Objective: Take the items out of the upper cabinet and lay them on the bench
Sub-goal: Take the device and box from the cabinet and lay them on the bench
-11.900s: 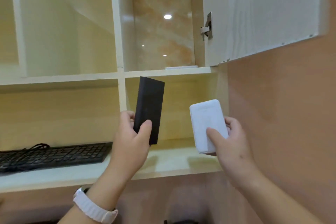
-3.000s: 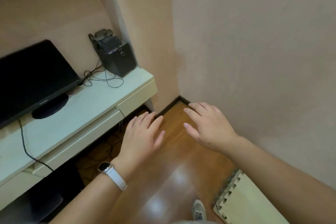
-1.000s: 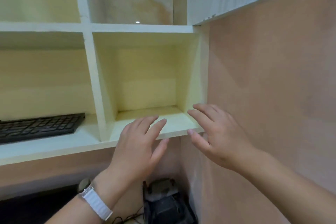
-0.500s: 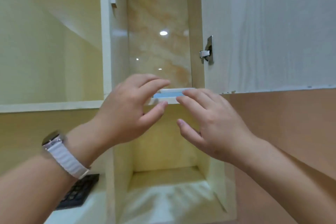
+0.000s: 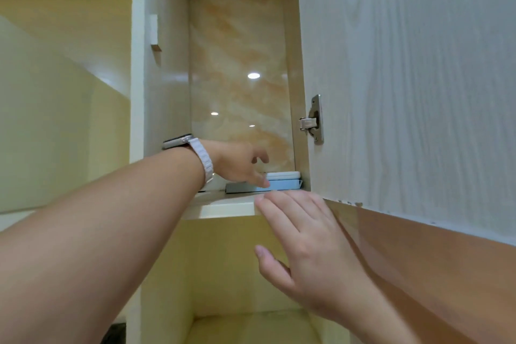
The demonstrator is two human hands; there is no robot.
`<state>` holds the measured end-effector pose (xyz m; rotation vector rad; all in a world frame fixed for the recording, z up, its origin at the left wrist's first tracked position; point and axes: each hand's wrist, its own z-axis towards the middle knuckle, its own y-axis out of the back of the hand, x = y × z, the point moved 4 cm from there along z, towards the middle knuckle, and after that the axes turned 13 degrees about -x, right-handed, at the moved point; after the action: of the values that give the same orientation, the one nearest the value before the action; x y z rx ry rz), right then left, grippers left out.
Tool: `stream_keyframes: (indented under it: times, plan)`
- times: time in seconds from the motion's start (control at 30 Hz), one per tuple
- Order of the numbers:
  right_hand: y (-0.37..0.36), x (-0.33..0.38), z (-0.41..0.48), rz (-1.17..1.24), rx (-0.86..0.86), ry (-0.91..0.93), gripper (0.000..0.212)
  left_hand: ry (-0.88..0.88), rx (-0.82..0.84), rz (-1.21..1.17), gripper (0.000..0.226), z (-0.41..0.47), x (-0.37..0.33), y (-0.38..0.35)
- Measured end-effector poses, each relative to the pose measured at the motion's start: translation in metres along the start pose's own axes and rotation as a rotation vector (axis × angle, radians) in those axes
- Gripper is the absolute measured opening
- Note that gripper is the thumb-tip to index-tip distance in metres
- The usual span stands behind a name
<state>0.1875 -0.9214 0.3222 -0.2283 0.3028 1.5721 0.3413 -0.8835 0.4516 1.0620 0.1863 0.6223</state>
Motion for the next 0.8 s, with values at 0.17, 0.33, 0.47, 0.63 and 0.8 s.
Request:
stream_keyframes:
  times: [0.17, 0.33, 0.47, 0.63, 0.8]
  plan:
    - [-0.007, -0.003, -0.001, 0.022, -0.104, 0.035, 0.05, 0.099, 0.139, 0.038, 0.085, 0.017, 0.012, -0.017]
    - [-0.012, -0.006, -0.001, 0.014, -0.161, 0.06, 0.053, 0.138, 0.179, 0.02, 0.084, 0.021, 0.019, -0.023]
    - [-0.011, -0.005, -0.002, 0.014, -0.146, 0.049, 0.051, 0.137, 0.182, 0.034, 0.081, 0.017, 0.022, -0.024]
    - [-0.008, -0.003, -0.002, 0.021, -0.101, 0.02, 0.051, 0.146, 0.162, 0.035, 0.072, 0.003, 0.017, -0.019]
    - [-0.006, -0.002, -0.002, 0.031, -0.07, -0.003, 0.051, 0.117, 0.052, -0.044, 0.061, -0.015, 0.013, -0.011]
